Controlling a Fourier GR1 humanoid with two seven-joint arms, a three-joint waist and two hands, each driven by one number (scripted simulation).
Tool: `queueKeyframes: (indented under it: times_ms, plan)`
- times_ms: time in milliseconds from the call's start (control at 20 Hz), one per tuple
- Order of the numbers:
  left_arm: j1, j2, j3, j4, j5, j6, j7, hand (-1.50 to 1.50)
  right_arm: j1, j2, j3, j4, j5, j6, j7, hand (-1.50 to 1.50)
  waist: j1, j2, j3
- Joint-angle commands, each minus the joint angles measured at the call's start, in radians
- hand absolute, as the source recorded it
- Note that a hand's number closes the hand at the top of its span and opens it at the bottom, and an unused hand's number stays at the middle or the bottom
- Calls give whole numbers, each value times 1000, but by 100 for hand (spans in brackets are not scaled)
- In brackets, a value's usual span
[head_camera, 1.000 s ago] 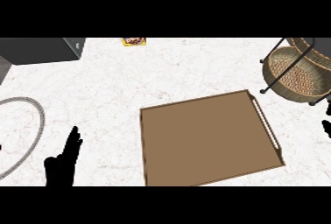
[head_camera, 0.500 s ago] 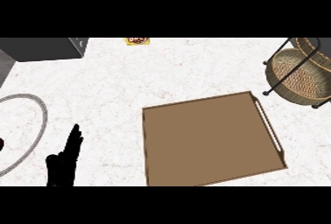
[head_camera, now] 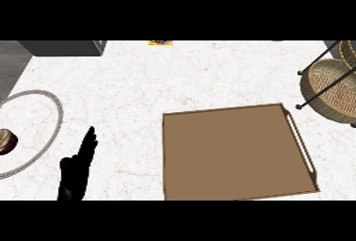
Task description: Pick the eggplant from the tray and place it in the tiered basket
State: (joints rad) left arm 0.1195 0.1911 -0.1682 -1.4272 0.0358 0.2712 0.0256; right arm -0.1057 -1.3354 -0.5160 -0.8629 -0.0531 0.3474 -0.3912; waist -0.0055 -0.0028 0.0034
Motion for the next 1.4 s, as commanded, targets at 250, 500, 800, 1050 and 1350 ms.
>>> queueKeyframes:
  times_ms: [250,500,800,1050,1350]
  plan:
    - [-25,-5,8,10,-7,-31,0,0,-269,-16,110,34,44,6,197,150,35,8,-4]
    - [-82,-57,-26,36,-52,19,40,0,-417,40,202,132,123,-2,164,150,38,11,-3]
    - [-11,-26,-8,40,-23,-29,-49,0,-564,138,314,208,248,-50,118,150,51,13,-3]
    - [-29,-30,4,31,-16,-32,-17,0,-637,244,372,216,334,-110,159,150,32,8,-3]
    - [-84,-34,-14,-12,-43,-7,43,0,-736,333,398,421,432,-236,124,150,55,19,-1]
